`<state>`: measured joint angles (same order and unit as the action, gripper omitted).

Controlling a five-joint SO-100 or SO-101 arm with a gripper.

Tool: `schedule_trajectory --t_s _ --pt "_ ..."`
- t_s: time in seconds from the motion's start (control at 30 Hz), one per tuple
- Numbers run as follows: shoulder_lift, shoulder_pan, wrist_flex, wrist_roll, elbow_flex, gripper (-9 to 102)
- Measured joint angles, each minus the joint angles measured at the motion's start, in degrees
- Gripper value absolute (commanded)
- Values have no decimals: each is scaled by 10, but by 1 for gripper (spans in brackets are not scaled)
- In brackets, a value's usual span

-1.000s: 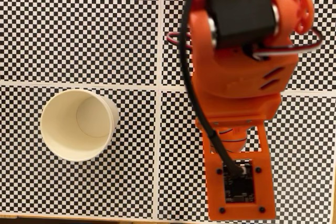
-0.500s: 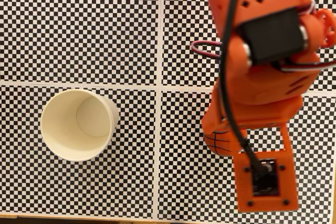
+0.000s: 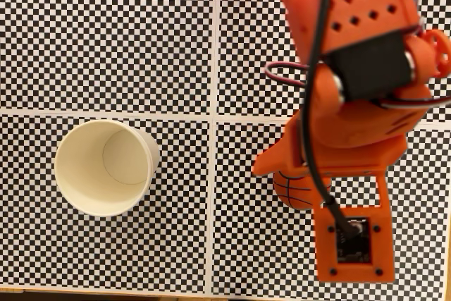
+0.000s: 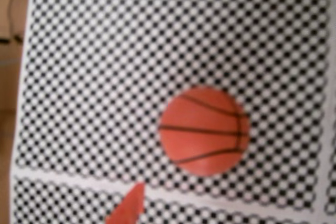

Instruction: Grasp basketball and place into cup.

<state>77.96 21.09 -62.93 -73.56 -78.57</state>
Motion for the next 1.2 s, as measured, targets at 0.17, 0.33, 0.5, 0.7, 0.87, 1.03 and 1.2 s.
schedule_trajectory --t_s 0.17,0.33,0.5,0.7,0.87,1.03,1.2 --pt "-23 2 0 2 17 49" --pt "-40 3 4 -10 34 55" --pt "-56 1 31 -7 40 57" --pt "-72 4 40 -9 41 57" --pt "-83 4 51 -6 43 57" --pt "-102 4 57 5 53 57" --pt "-117 4 57 8 65 57"
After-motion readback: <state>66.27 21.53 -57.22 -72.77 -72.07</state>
